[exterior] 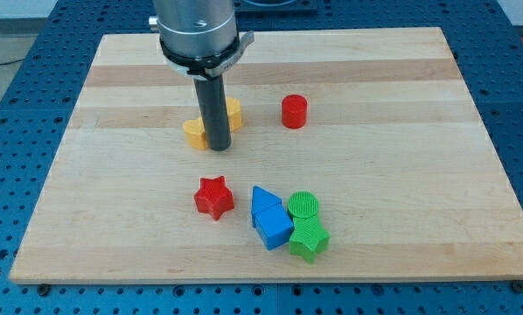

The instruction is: Move the red star close to the yellow heart

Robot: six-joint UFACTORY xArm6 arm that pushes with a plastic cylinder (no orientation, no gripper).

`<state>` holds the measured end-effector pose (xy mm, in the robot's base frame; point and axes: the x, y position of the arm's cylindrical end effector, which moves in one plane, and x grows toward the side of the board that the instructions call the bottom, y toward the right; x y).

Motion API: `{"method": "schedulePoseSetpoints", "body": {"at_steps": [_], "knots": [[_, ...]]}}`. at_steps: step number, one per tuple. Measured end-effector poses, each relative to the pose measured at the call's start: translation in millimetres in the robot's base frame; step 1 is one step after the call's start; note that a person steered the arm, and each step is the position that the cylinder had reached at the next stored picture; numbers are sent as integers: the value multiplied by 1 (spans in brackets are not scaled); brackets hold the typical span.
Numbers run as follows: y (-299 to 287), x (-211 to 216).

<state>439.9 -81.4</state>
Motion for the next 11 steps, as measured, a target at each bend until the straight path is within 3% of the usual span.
{"method": "schedulePoseSetpoints", "body": {"at_steps": [2,3,4,5,6,7,8,11], "knots": [[-77,-3],[-85,-1],[-111,51],[-95,134],[-8,164],[36,153],[33,125],[-41,52]]}}
